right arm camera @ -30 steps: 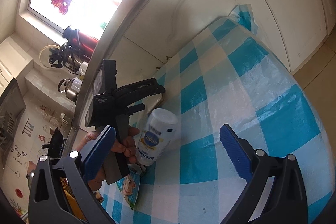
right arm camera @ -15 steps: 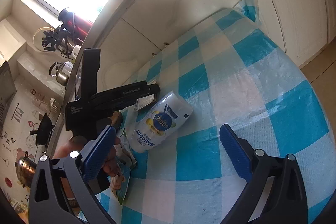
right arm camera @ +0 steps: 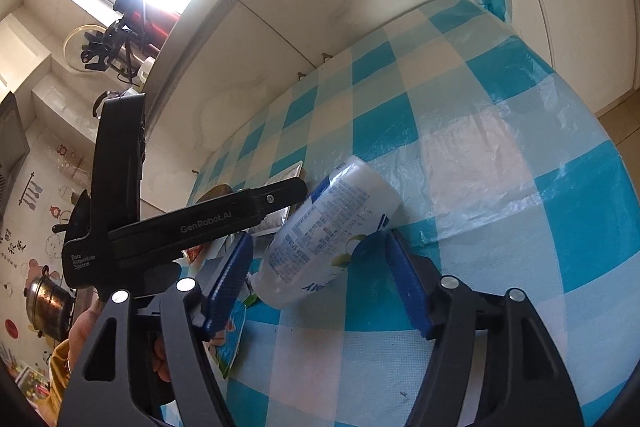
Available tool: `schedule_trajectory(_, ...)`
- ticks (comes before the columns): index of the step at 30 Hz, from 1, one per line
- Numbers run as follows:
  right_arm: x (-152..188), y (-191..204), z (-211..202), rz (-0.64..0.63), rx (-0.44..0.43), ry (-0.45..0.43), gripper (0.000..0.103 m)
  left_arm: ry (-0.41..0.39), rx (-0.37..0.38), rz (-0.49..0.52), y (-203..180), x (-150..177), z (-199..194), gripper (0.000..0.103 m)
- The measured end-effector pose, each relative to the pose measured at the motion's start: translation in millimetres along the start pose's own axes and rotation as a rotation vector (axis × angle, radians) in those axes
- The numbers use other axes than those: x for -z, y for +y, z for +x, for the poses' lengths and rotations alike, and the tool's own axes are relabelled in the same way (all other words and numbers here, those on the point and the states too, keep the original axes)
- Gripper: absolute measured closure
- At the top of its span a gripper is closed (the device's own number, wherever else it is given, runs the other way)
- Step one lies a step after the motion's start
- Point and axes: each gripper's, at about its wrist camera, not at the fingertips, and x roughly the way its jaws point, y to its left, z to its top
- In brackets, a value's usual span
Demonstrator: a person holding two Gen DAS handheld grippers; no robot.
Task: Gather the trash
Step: 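Grasp the silver foil tray with the left tool while the right tool lowers to the white bottle, then grasp the white MAGICDAY bottle with the right tool and lift both tools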
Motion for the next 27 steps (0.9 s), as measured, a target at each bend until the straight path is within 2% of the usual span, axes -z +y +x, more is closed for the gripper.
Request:
schedule_trajectory(7,1,1,-4,0.004,0.012,0.019,0.022,0.002,0.039,0.003,6,6,-4,0.038)
schedule_trajectory(11,-2,-6,-10,0.041,-0.003,0.002,0.022,-0.004,0.06,0.017,10,10,-7,0.038)
schedule_trajectory(15,-3,-8,-12,0.06,-0.004,-0.025,0.022,0.001,0.083,0.073,3,17,-10,0.038)
schedule_trajectory(19,-5,-10,-10,0.083,0.003,-0.04,0.033,0.004,0.09,0.147,-9,27,-11,0.038)
schedule_trajectory(24,-4,-3,-4,0.04,0.067,-0.038,0.037,0.005,0.125,0.191,-22,38,-16,0.038)
schedule_trajectory(26,-4,0,-1,0.013,0.103,-0.038,0.042,0.005,0.135,0.2,-25,42,-16,0.038)
schedule_trajectory(27,-4,1,0,0.0,0.121,-0.036,0.048,0.005,0.14,0.201,-25,43,-17,0.038)
